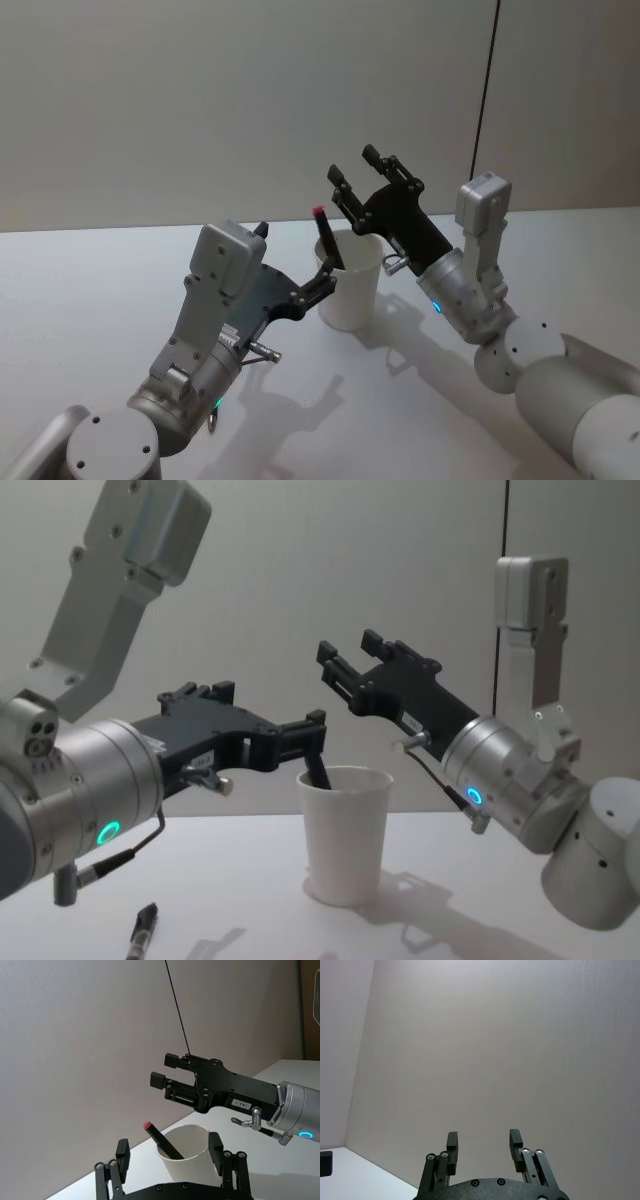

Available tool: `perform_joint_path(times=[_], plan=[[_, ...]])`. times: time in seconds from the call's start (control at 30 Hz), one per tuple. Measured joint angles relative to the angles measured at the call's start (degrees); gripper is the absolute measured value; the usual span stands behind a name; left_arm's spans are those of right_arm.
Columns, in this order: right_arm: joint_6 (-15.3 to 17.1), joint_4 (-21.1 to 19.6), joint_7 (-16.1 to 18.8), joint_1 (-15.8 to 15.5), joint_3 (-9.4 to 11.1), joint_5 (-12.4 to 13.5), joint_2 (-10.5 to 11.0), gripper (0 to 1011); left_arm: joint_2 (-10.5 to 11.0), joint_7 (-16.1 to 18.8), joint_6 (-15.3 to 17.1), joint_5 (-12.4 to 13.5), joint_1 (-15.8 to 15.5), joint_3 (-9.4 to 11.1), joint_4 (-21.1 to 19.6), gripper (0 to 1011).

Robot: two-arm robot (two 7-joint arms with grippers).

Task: Place the pen into the pen holder.

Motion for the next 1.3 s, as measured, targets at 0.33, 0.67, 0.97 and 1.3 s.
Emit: perform_joint_path(times=[0.33, 0.67, 0.97, 1.3], plan=[[0.4, 0.08, -0.1, -0.14, 0.29, -0.61, -0.06, 875, 0.0, 0.0, 0.0, 0.0, 0.0, 0.0, 0.0, 1000], [2.12, -0.28, -1.99, -0.69, 0.28, -1.7, -0.14, 1001, 0.0, 0.0, 0.0, 0.0, 0.0, 0.0, 0.0, 1000], [7.61, -9.25, -4.98, -5.55, 0.2, -3.28, 1.39, 1002, 0.0, 0.0, 0.0, 0.0, 0.0, 0.0, 0.0, 1000], [23.22, -36.05, -9.75, -19.64, 0.53, -5.47, 6.21, 1002, 0.0, 0.0, 0.0, 0.0, 0.0, 0.0, 0.0, 1000]])
